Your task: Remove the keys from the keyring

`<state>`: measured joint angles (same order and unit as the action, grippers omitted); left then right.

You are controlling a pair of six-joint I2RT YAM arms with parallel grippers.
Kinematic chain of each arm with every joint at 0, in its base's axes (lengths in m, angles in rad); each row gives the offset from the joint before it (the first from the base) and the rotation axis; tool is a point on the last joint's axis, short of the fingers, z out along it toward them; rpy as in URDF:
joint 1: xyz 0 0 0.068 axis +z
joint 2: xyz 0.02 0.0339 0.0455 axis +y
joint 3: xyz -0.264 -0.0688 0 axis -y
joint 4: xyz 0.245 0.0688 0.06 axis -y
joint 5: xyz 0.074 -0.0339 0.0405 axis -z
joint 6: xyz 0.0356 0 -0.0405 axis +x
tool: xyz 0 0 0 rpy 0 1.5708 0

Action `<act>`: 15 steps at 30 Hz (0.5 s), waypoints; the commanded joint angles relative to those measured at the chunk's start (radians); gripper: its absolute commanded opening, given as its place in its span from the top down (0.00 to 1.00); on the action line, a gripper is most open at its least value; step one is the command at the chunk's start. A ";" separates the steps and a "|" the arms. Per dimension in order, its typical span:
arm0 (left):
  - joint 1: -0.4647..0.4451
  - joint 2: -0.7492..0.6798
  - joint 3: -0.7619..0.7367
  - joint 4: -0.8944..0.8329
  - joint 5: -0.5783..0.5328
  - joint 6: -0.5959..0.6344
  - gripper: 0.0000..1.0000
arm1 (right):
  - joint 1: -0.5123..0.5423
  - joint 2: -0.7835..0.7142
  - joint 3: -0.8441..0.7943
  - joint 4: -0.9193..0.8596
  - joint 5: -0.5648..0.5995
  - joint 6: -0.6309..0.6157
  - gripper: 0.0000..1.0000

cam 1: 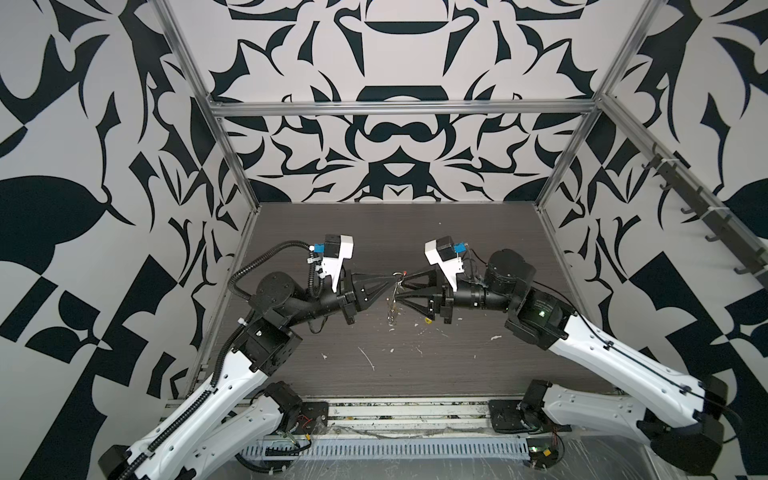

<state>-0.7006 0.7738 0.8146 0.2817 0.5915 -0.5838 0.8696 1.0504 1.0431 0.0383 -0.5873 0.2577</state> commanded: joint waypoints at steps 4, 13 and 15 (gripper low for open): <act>-0.002 -0.003 -0.008 0.053 0.033 -0.017 1.00 | 0.006 -0.005 0.030 0.019 0.029 -0.030 0.66; -0.002 -0.008 -0.010 0.056 0.036 -0.019 1.00 | 0.009 -0.006 0.034 0.019 0.027 -0.031 0.75; -0.002 -0.008 -0.011 0.056 0.037 -0.020 1.00 | 0.014 -0.004 0.038 0.020 0.029 -0.031 0.70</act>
<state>-0.7006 0.7746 0.8146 0.2916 0.6117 -0.5972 0.8745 1.0508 1.0435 0.0189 -0.5636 0.2359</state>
